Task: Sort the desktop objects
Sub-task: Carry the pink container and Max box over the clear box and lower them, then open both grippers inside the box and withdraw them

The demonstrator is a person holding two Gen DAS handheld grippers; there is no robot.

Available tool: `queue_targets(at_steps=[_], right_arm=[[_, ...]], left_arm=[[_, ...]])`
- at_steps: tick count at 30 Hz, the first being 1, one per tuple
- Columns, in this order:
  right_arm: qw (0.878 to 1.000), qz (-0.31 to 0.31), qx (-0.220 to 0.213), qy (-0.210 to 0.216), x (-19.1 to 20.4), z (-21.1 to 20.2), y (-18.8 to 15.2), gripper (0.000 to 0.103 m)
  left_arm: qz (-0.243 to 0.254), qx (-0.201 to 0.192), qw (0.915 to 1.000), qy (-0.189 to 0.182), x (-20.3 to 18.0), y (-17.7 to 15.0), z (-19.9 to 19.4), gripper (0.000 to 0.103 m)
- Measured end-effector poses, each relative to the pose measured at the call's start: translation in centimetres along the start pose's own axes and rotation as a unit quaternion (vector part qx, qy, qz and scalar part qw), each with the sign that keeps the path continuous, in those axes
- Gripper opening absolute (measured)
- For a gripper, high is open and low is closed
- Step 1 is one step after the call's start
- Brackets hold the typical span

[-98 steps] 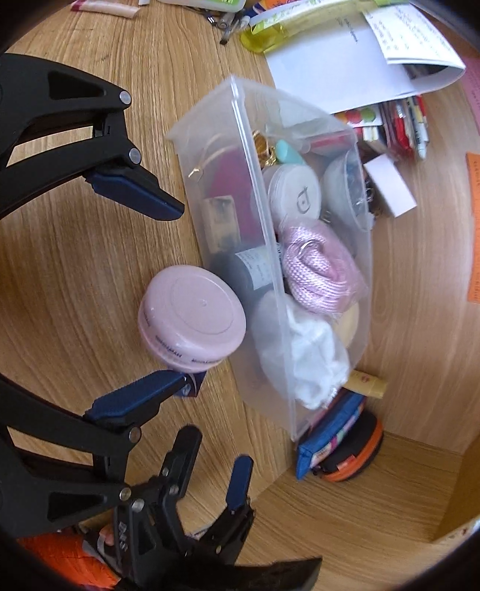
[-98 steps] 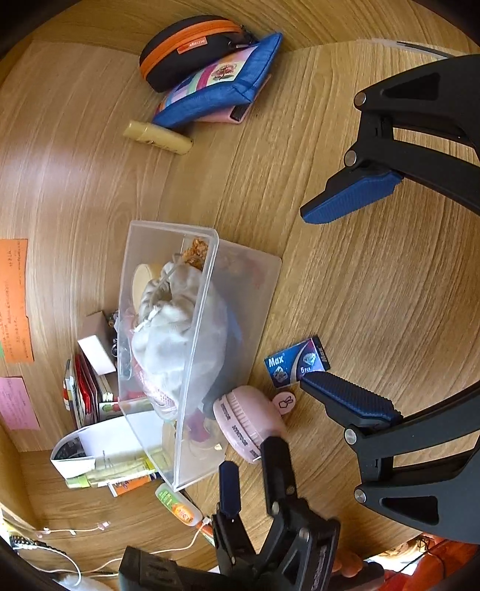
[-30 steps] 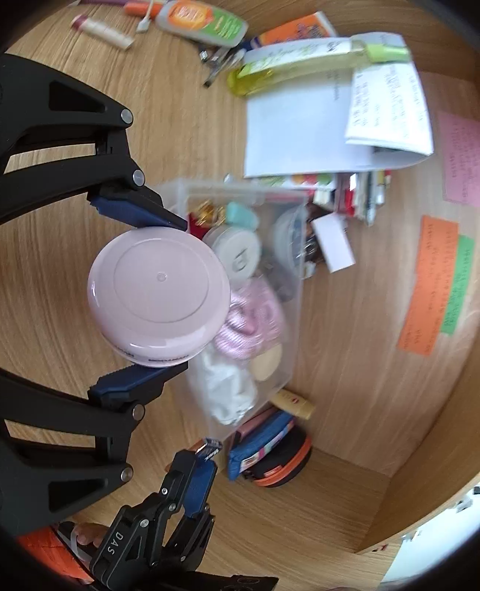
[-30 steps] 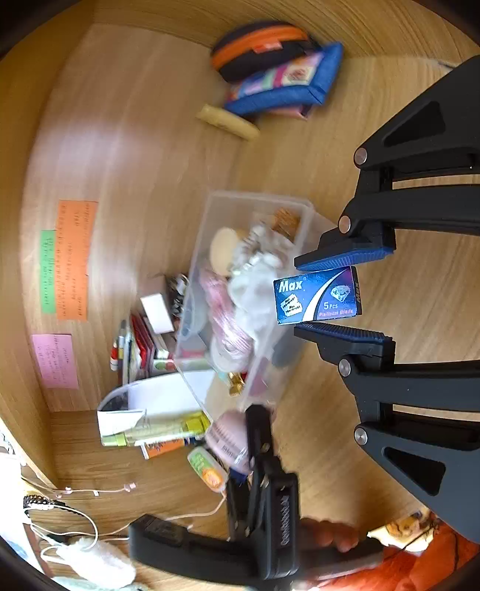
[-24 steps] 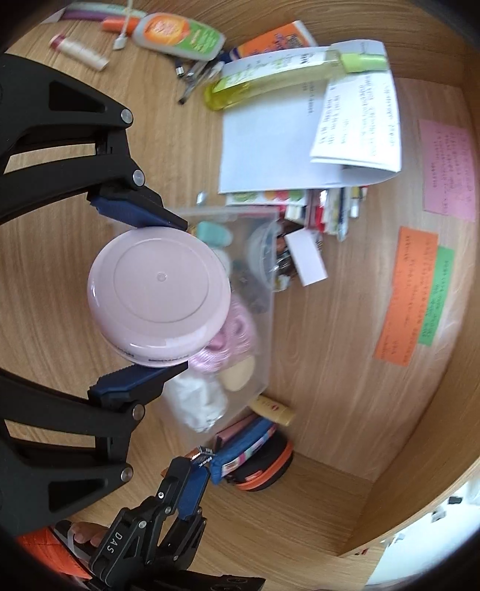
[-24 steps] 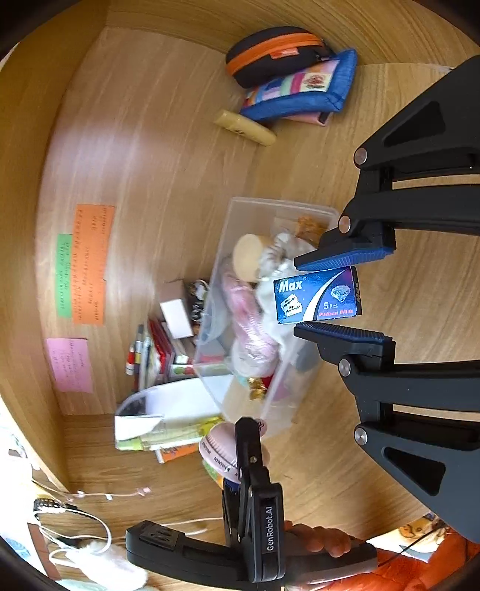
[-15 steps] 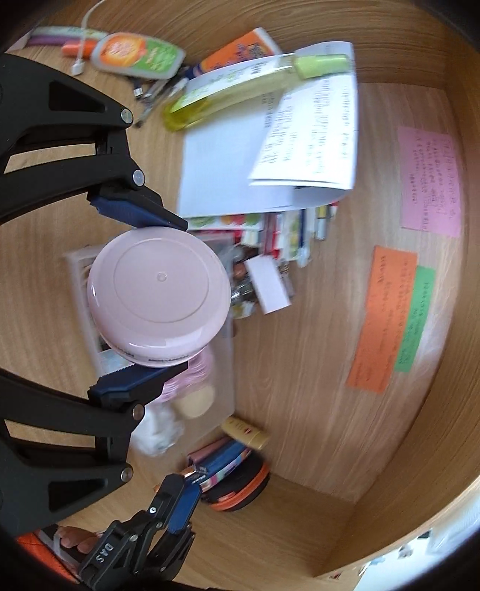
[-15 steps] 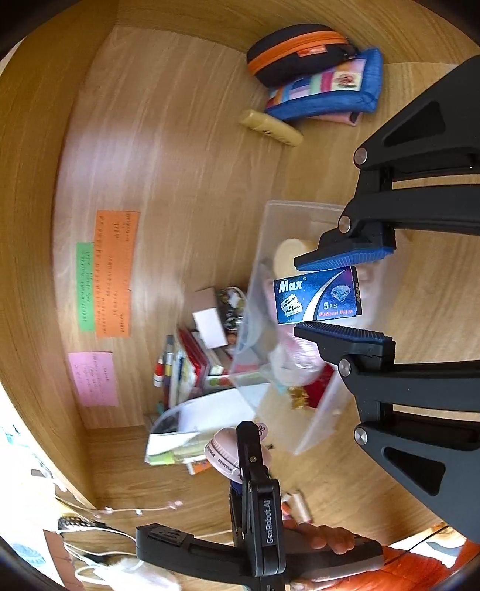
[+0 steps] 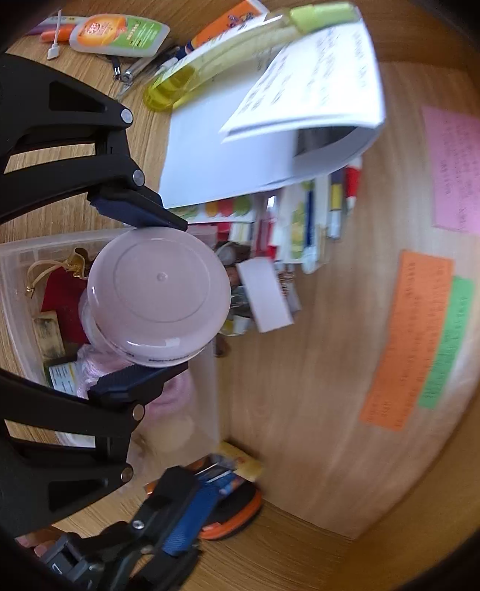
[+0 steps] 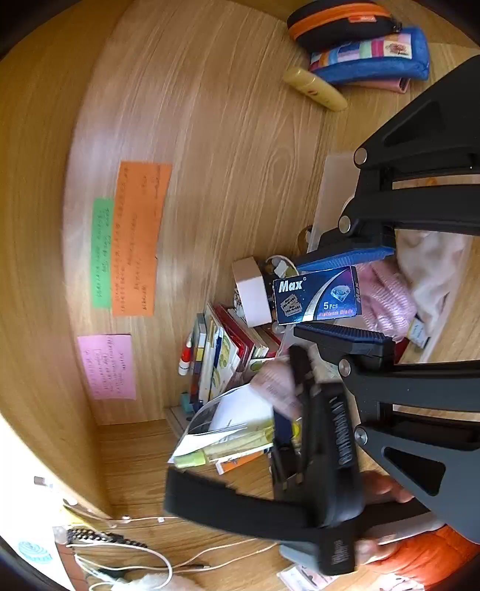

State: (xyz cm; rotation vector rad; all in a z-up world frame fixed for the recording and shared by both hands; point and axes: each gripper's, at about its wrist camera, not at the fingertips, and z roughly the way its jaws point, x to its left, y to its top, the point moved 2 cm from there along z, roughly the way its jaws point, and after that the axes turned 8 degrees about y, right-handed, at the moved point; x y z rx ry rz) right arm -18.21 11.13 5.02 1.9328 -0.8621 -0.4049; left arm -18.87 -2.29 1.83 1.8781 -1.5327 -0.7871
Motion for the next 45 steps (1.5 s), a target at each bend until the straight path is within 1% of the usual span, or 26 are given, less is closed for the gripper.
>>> queue_targets(at_steps=[4,6,8,11,15,20,22,25,27,29,30,31,32,33,35,36,38,39,40,41,43,45], right_arm=[[1.0,0.018,0.015,0.004,-0.7,1.8,-1.0,0.026],[0.999,0.021,0.034,-0.003,-1.3,3.0,-1.7,0.026],[0.999,0.021,0.042,-0.013,-1.8,3.6,-2.2,0.026],[0.998,0.037,0.059,-0.009,-2.7,4.5,-2.9,0.026],[0.997,0.042,0.065,-0.016,-3.1,5.0,-3.2,0.026],[0.997,0.036,0.066,-0.029,-2.9,5.2,-3.3,0.027],[0.997,0.033,0.065,-0.034,-2.9,5.2,-3.3,0.032],[0.997,0.036,0.065,-0.033,-3.0,5.0,-3.3,0.035],[0.997,0.04,0.066,-0.028,-3.2,4.9,-3.3,0.036],[0.997,0.043,0.063,-0.027,-3.2,4.8,-3.3,0.04],[0.997,0.044,0.062,-0.026,-3.3,4.7,-3.3,0.046],[0.997,0.047,0.062,-0.028,-3.4,4.7,-3.3,0.055],[0.996,0.052,0.062,-0.027,-3.6,4.7,-3.3,0.06],[0.996,0.058,0.061,-0.027,-3.8,4.7,-3.3,0.065],[0.996,0.065,0.056,-0.028,-4.1,4.4,-3.3,0.067],[0.996,0.065,0.055,-0.029,-4.1,4.3,-3.3,0.069],[0.996,0.065,0.052,-0.031,-4.1,4.1,-3.2,0.073],[0.996,0.065,0.049,-0.032,-4.1,4.0,-3.1,0.077],[0.996,0.064,0.046,-0.034,-4.1,3.8,-3.1,0.08],[0.996,0.064,0.044,-0.035,-4.1,3.6,-3.0,0.081],[0.997,0.064,0.045,-0.026,-4.1,3.3,-2.8,0.081],[0.997,0.068,0.045,-0.007,-4.0,2.9,-2.5,0.081]], left_arm=[[0.014,0.012,0.9998,-0.001,-0.3,-0.8,0.8,0.065],[0.019,0.015,0.9997,0.0,-0.5,-1.1,1.1,0.065],[0.023,0.018,0.9996,0.002,-0.8,-1.2,1.6,0.065],[0.031,0.023,0.9992,0.008,-1.2,-1.5,2.1,0.065],[0.043,0.02,0.9986,0.02,-1.6,-1.7,2.3,0.065],[0.042,0.019,0.9988,0.017,-1.7,-1.6,2.2,0.065],[0.04,0.012,0.9989,0.019,-1.7,-1.6,1.8,0.065],[0.041,-0.006,0.9987,0.03,-1.6,-1.6,1.2,0.065],[0.042,-0.008,0.9987,0.026,-1.7,-1.5,1.0,0.066],[0.042,-0.008,0.9987,0.027,-1.7,-1.4,0.9,0.066],[0.041,-0.009,0.9986,0.031,-1.6,-1.4,0.8,0.067],[0.039,-0.01,0.9986,0.034,-1.5,-1.4,0.8,0.067],[0.036,-0.011,0.9987,0.035,-1.3,-1.3,0.8,0.068],[0.033,-0.011,0.9988,0.034,-1.2,-1.3,0.7,0.07],[0.029,-0.014,0.9989,0.034,-1.0,-1.2,0.5,0.074],[0.029,-0.016,0.9989,0.034,-0.9,-1.2,0.4,0.074],[0.032,-0.022,0.9986,0.037,-0.7,-1.1,0.0,0.075],[0.034,-0.023,0.9985,0.038,-0.8,-1.1,0.0,0.076],[0.035,-0.024,0.9984,0.038,-0.7,-1.0,-0.1,0.08],[0.035,-0.025,0.9984,0.038,-0.4,-1.0,-0.3,0.083],[0.031,-0.024,0.9986,0.035,-0.2,-0.9,-0.3,0.094],[0.03,-0.023,0.999,0.024,-0.5,-0.9,-0.3,0.094]])
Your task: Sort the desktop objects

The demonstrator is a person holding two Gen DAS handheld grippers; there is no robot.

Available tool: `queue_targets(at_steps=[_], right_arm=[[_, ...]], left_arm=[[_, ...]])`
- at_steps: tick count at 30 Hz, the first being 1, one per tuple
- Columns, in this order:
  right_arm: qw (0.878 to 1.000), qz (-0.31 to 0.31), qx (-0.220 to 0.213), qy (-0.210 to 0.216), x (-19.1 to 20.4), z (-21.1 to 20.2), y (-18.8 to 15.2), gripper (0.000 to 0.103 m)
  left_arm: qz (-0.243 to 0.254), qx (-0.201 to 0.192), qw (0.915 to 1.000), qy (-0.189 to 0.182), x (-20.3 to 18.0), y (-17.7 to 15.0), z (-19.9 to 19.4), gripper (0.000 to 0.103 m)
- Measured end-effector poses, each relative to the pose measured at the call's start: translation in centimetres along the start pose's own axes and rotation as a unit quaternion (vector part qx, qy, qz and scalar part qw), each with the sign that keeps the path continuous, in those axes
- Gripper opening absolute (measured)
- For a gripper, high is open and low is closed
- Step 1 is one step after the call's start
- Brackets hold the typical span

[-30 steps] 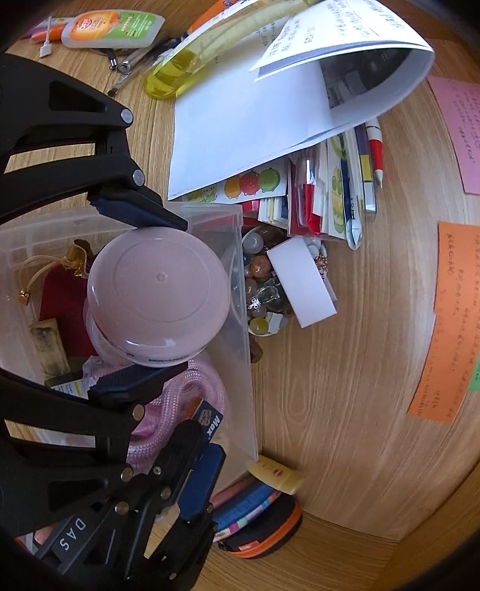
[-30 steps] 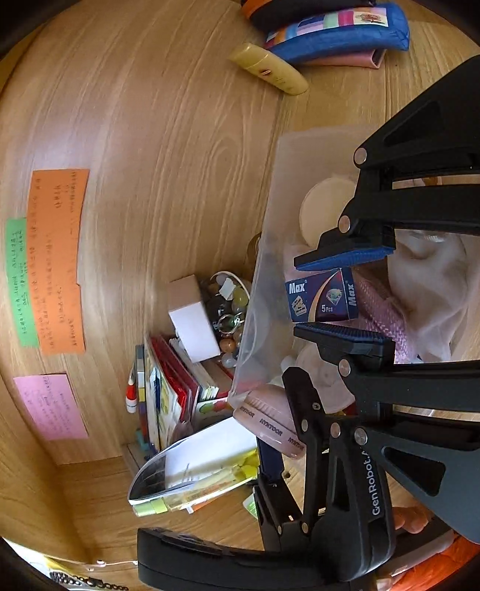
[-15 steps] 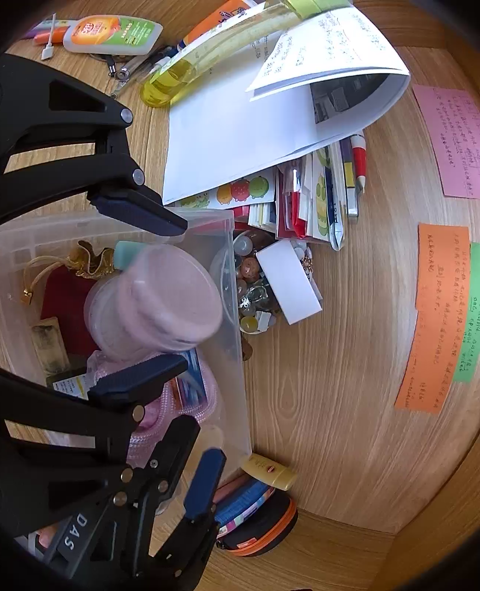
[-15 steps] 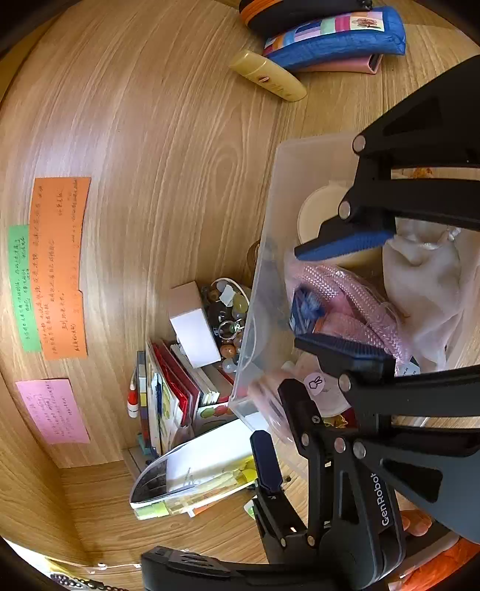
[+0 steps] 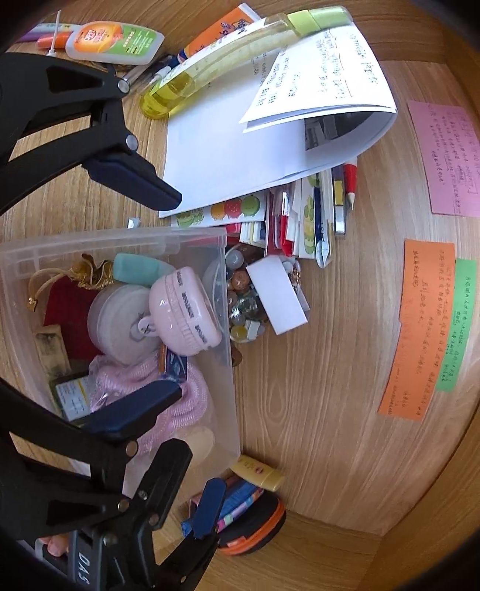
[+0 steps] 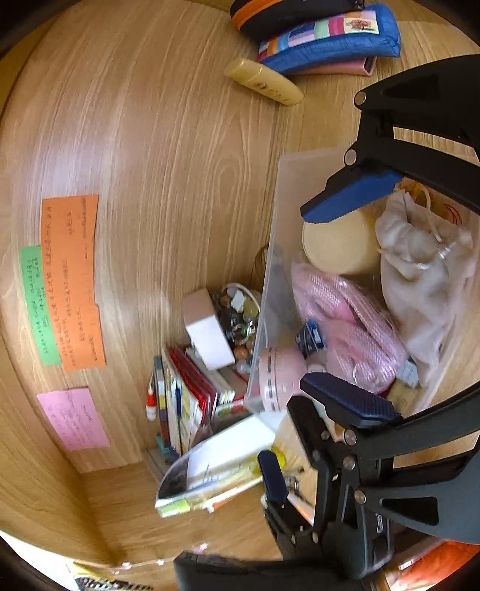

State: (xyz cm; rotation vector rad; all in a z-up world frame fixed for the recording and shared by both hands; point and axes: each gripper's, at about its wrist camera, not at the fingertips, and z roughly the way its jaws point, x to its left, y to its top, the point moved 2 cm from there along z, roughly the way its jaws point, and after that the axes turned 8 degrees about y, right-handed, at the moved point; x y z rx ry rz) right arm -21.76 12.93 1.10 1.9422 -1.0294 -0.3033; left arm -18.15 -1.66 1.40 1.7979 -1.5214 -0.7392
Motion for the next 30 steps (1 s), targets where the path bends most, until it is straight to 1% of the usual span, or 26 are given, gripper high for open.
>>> queue_targets(at_steps=[2,3,5,9,11,14,17,21,25,27,30], right_arm=[[1.0,-0.006,-0.004,0.0,0.2,-0.6,0.2,0.082],[1.0,-0.01,-0.007,-0.004,0.4,-1.0,0.3,0.083],[1.0,-0.014,-0.01,-0.011,0.6,-1.6,0.4,0.087],[1.0,-0.017,-0.017,-0.004,1.0,-3.4,0.2,0.095],[1.0,-0.019,-0.021,-0.012,1.1,-4.2,-0.1,0.099],[0.999,-0.027,-0.031,-0.025,1.2,-5.5,-0.8,0.1],[0.999,-0.039,-0.027,-0.01,1.4,-6.9,-1.6,0.101],[0.998,-0.044,-0.033,-0.016,1.4,-8.9,-2.4,0.102],[0.999,-0.038,-0.032,-0.014,1.3,-9.9,-3.2,0.103],[0.999,-0.038,-0.032,-0.016,1.4,-10.3,-3.8,0.103],[0.998,-0.05,-0.034,-0.001,1.7,-10.8,-4.2,0.103]], left_arm=[[0.003,-0.005,1.0,-0.004,-0.3,0.0,-0.4,0.094],[0.005,-0.011,0.9999,0.003,-0.4,0.0,-0.7,0.095],[0.008,-0.021,0.9996,0.016,-0.6,-0.1,-1.3,0.098],[0.029,-0.039,0.9984,0.028,-1.2,-0.4,-3.0,0.098],[0.029,-0.047,0.998,0.03,-1.2,-0.6,-4.0,0.098],[0.024,-0.054,0.9977,0.034,-1.1,-0.8,-5.3,0.099],[0.031,-0.053,0.9973,0.04,-1.0,-1.3,-6.3,0.099],[0.041,-0.046,0.9975,0.036,-1.3,-2.2,-7.3,0.099],[0.033,-0.038,0.9984,0.028,-1.4,-3.1,-7.8,0.099],[0.03,-0.037,0.9984,0.03,-1.4,-3.5,-8.1,0.099],[0.017,-0.038,0.9987,0.029,-1.3,-4.0,-8.5,0.099]])
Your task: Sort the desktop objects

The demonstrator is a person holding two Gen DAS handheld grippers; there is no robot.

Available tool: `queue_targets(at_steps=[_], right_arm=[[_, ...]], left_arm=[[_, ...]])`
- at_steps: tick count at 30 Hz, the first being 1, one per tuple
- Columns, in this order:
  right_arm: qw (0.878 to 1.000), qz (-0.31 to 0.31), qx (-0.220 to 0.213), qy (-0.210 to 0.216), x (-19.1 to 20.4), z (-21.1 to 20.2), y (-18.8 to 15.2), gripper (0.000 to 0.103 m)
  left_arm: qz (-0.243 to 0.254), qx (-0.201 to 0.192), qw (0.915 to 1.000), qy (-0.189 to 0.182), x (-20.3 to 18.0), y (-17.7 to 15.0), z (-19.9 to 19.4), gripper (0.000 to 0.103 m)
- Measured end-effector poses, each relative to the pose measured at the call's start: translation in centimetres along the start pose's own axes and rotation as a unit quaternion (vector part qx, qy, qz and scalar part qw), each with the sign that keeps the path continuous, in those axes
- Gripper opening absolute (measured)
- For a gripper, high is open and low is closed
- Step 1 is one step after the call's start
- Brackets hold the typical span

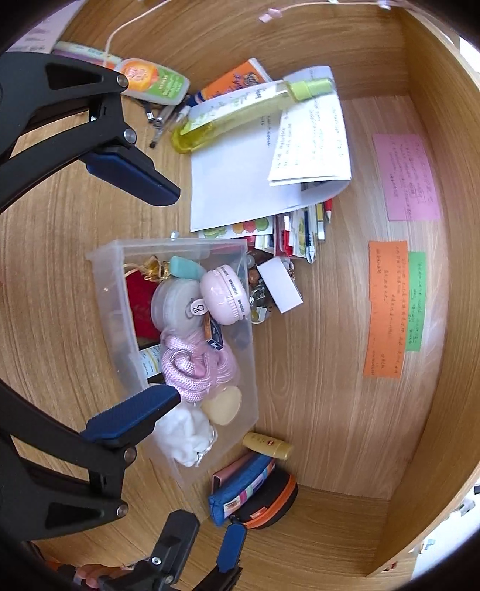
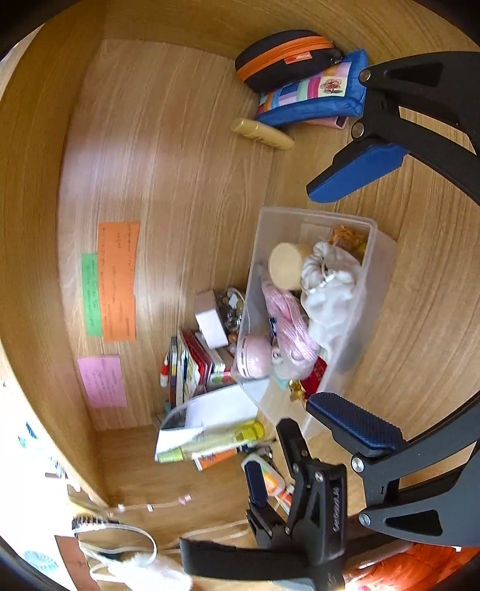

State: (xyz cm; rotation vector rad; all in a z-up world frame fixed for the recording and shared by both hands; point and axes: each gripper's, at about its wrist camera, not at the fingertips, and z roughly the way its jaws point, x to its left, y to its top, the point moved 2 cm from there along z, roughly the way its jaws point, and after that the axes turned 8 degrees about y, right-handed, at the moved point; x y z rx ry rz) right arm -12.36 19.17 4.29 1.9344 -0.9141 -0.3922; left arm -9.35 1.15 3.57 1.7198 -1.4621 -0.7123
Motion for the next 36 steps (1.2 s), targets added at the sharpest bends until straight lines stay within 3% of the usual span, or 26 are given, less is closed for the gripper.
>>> queue_targets(at_steps=[20,36], right_arm=[[1.0,0.013,0.02,0.01,-0.3,-0.3,-1.1,0.103],[1.0,-0.001,0.024,0.005,0.3,0.1,-1.1,0.103]], left_arm=[[-0.007,0.004,0.9999,-0.013,-0.7,-0.9,-0.5,0.099],[-0.006,-0.018,0.9997,-0.017,-0.7,-0.8,-0.9,0.1]])
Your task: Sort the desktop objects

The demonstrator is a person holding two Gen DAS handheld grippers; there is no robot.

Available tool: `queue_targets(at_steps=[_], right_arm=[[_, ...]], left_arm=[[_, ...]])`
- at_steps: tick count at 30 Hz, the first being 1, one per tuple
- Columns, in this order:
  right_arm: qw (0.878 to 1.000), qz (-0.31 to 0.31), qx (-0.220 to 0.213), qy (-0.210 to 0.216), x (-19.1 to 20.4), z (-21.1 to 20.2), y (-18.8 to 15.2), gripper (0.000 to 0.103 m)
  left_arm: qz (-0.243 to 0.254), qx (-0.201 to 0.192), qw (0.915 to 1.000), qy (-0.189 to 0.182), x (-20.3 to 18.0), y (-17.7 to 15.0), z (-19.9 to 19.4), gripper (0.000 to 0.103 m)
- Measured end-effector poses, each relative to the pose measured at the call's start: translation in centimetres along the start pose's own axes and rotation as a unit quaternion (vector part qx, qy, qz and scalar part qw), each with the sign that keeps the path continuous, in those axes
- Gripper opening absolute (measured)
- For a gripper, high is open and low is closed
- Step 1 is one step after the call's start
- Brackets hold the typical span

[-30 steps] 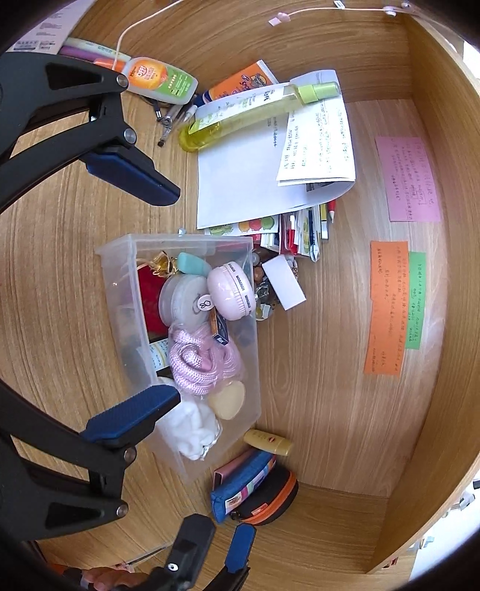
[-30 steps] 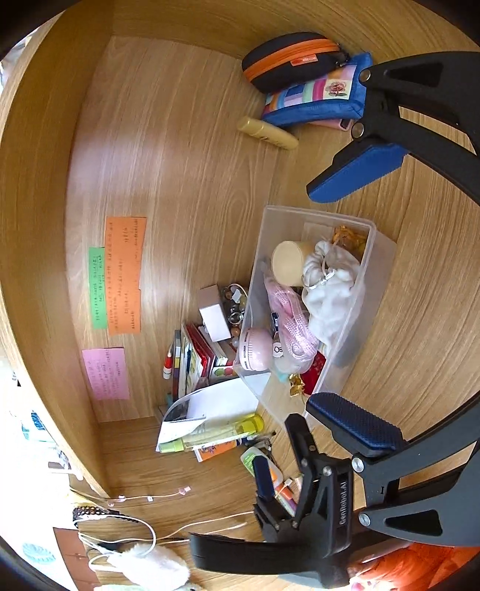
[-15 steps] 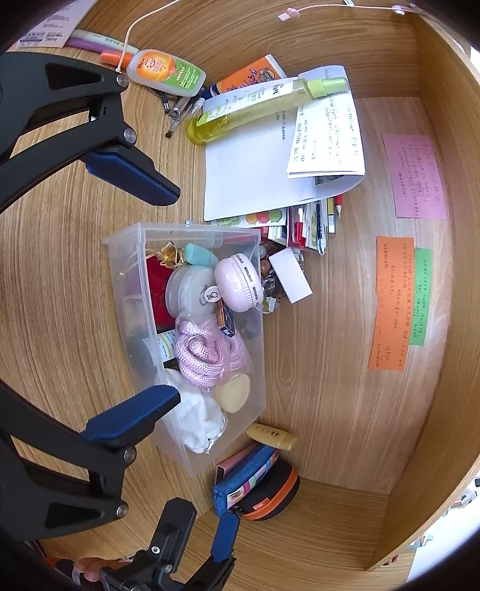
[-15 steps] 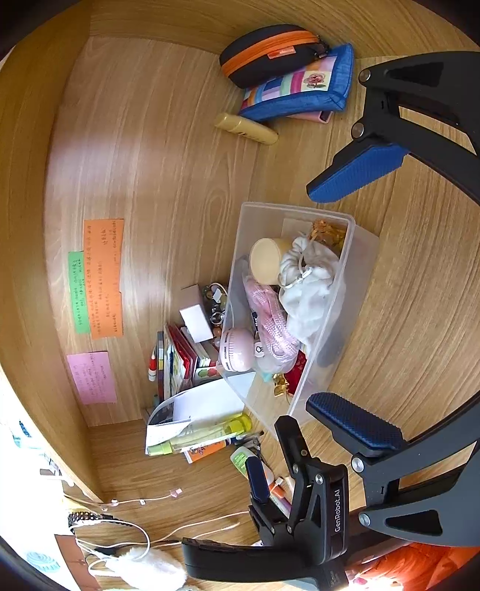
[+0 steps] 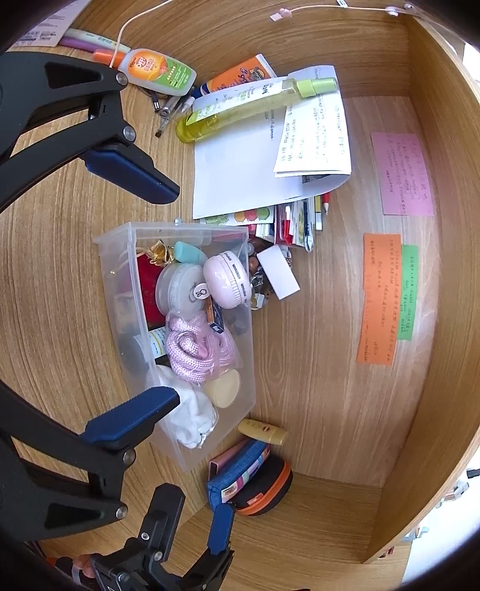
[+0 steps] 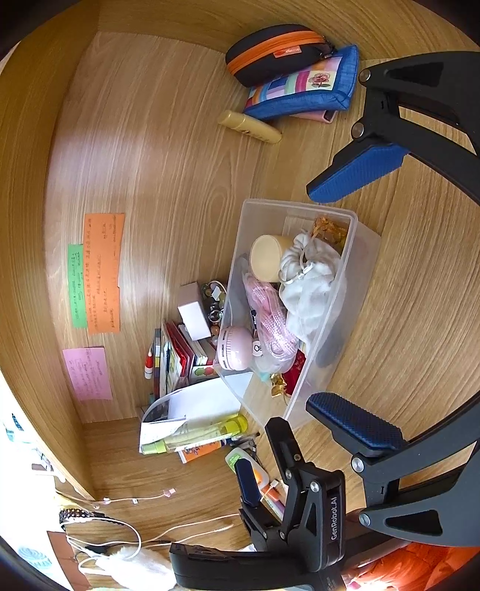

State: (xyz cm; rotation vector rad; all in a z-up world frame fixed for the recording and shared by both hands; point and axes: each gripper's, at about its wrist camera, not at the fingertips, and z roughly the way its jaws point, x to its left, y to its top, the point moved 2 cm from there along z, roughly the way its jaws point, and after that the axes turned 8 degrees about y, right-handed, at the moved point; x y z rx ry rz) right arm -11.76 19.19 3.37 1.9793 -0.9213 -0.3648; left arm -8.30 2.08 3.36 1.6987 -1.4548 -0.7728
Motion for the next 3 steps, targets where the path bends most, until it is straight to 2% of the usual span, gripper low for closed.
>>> queue_targets(at_steps=[3], right_arm=[[1.0,-0.004,0.0,-0.003,0.29,0.13,-0.03,0.103]], left_arm=[[-0.002,0.012,0.9999,0.001,-0.02,-0.08,0.32,0.1]])
